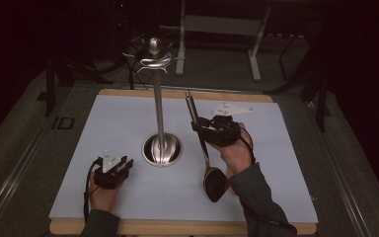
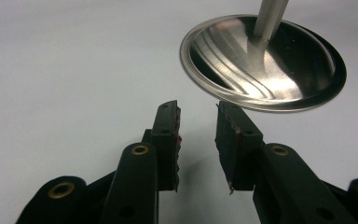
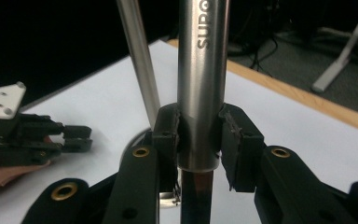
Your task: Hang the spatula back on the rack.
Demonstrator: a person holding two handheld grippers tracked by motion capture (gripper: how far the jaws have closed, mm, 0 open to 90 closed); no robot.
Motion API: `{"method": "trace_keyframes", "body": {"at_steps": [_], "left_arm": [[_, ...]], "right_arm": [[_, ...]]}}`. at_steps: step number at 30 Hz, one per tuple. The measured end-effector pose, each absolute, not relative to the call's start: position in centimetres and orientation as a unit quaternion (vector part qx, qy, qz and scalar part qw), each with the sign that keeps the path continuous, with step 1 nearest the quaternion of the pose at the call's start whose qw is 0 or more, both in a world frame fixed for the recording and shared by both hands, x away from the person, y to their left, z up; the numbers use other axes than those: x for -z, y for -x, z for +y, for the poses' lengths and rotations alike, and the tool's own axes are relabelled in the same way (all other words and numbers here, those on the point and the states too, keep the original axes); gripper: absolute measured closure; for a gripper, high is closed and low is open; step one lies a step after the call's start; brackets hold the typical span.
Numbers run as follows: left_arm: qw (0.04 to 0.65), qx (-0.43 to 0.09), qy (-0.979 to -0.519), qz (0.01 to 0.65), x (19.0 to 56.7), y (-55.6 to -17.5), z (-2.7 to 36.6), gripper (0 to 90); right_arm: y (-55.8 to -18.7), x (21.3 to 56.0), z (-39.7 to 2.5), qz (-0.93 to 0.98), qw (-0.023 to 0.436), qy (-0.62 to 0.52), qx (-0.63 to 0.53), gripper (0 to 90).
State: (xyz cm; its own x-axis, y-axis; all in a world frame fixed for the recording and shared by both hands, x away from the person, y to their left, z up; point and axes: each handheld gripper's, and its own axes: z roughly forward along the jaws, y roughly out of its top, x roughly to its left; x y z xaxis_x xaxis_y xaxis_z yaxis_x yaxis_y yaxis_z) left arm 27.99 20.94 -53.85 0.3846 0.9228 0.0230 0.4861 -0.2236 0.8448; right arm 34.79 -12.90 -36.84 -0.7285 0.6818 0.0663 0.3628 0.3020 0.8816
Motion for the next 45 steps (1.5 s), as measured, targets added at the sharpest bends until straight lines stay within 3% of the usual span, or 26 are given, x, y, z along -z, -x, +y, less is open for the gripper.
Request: {"method": "trace_keyframes", "body": {"at_steps": [12, 45], "left_arm": [[0.396, -0.275, -0.732, 0.481, 53.8, -28.0, 21.0, 69.6], [0.397, -0.275, -0.731, 0.482, 53.8, -28.0, 21.0, 69.6]], "right_arm": [[-33.5, 35.7, -12.9, 0.771, 0.200, -0.272, -0.539, 69.5], [-32.2, 32.2, -10.3, 0.749, 0.222, -0.237, -0.577, 69.6]]}}
